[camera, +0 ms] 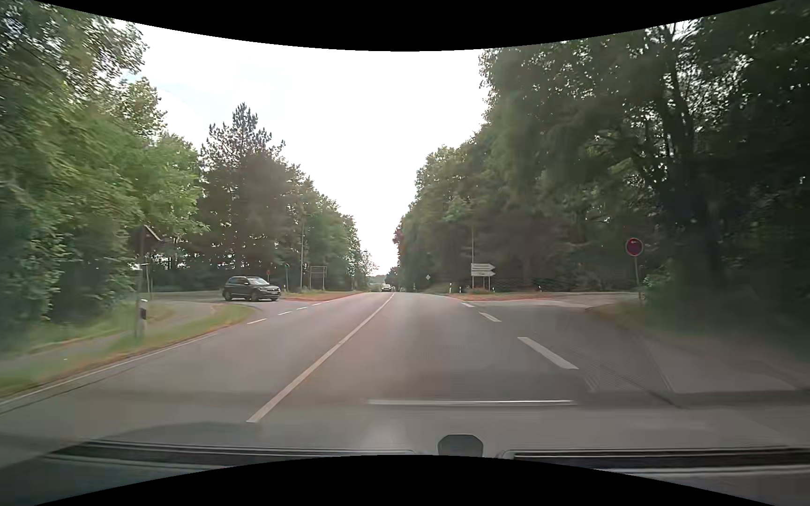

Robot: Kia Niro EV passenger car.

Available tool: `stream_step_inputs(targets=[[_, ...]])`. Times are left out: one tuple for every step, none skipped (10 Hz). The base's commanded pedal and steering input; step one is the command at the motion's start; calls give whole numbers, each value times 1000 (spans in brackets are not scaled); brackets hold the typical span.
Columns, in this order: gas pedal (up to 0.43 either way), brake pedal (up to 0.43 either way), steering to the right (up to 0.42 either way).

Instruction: Follow the waypoints while adhering to traffic rules and regulations

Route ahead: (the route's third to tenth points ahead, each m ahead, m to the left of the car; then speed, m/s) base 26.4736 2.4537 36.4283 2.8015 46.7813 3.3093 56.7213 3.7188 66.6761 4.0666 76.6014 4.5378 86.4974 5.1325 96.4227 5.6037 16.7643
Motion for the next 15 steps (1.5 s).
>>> stream_step_inputs(targets=[[228,0,-7],[228,0,-9],[228,0,-10],[228,0,-10],[228,0,-10],[228,0,-10],[228,0,-10],[228,0,-10],[228,0,-10],[228,0,-10],[228,0,-10],[228,0,-10],[228,0,-10],[228,0,-10],[228,0,-10]])
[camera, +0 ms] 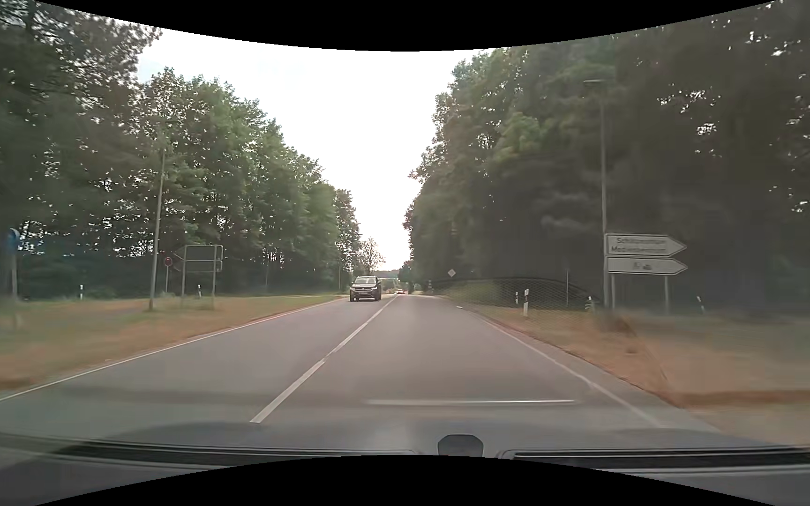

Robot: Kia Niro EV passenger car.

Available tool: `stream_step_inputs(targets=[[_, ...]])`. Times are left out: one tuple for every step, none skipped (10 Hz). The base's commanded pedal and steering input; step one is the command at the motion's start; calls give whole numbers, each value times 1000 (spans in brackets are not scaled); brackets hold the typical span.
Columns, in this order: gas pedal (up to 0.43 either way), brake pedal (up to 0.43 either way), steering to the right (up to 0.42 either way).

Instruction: Follow the waypoints while adhering to traffic rules and regulations

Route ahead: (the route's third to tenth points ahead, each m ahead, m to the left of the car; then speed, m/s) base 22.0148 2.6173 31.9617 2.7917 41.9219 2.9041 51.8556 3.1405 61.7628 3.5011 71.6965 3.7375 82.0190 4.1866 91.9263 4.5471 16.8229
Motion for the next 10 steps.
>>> stream_step_inputs(targets=[[228,0,-10],[228,0,-10],[228,0,-9],[228,0,-7],[228,0,-6],[228,0,-6],[228,0,-6],[228,0,-6],[228,0,-6],[228,0,-6]])
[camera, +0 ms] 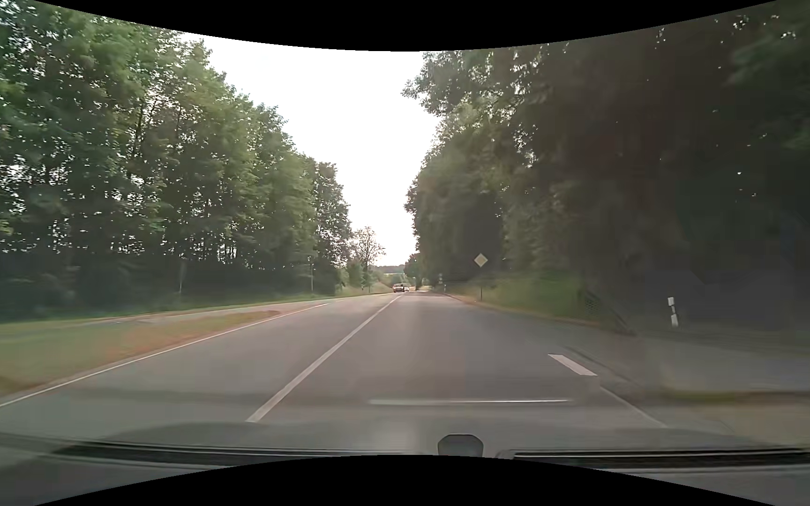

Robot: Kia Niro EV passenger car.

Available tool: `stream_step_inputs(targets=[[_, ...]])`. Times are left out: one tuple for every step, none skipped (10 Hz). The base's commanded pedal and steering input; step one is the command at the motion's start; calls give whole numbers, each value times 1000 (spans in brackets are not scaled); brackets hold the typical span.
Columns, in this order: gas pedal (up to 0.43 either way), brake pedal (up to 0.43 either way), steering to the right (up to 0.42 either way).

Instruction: Follow the waypoints while adhering to traffic rules and regulations

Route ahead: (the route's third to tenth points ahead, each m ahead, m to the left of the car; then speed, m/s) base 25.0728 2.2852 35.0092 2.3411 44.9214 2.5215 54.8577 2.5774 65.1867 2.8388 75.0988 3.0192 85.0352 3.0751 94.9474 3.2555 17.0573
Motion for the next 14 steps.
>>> stream_step_inputs(targets=[[228,0,-6],[228,0,-6],[228,0,-6],[228,0,-6],[228,0,-6],[228,0,-5],[228,0,-4],[228,0,-3],[228,0,-3],[228,0,-3],[228,0,-3],[228,0,-3],[220,0,-4],[220,0,-3]])
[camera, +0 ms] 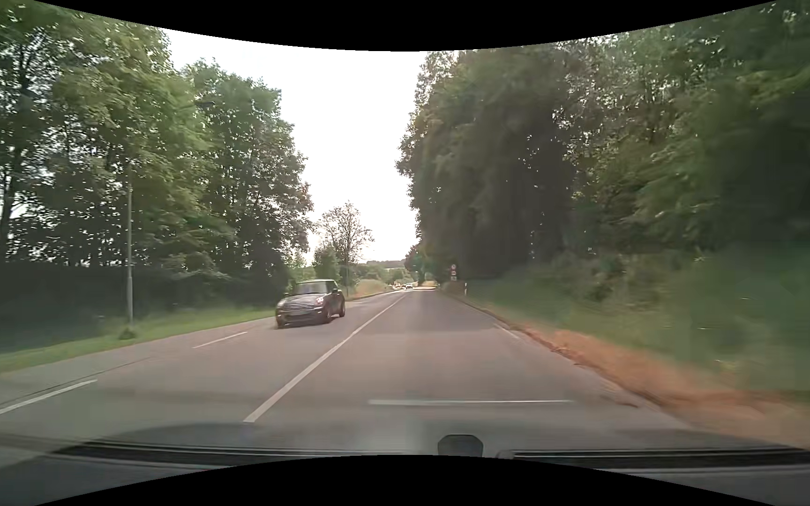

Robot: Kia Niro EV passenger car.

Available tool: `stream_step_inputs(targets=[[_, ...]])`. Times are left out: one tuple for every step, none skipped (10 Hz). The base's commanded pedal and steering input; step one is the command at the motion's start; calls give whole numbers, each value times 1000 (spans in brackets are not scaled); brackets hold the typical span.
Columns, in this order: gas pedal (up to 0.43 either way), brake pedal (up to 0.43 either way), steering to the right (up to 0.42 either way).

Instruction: Follow the waypoints while adhering to traffic rules and regulations

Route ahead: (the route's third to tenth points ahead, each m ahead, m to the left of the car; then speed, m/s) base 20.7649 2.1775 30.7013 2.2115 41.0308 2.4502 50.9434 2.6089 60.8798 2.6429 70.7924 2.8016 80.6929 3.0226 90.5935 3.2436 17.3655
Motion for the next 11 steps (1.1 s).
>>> stream_step_inputs(targets=[[220,0,-3],[209,0,-3],[209,0,-3],[197,0,-3],[197,0,-4],[197,0,-3],[197,0,-4],[197,0,-4],[197,0,-4],[189,0,-4],[189,0,-4]])
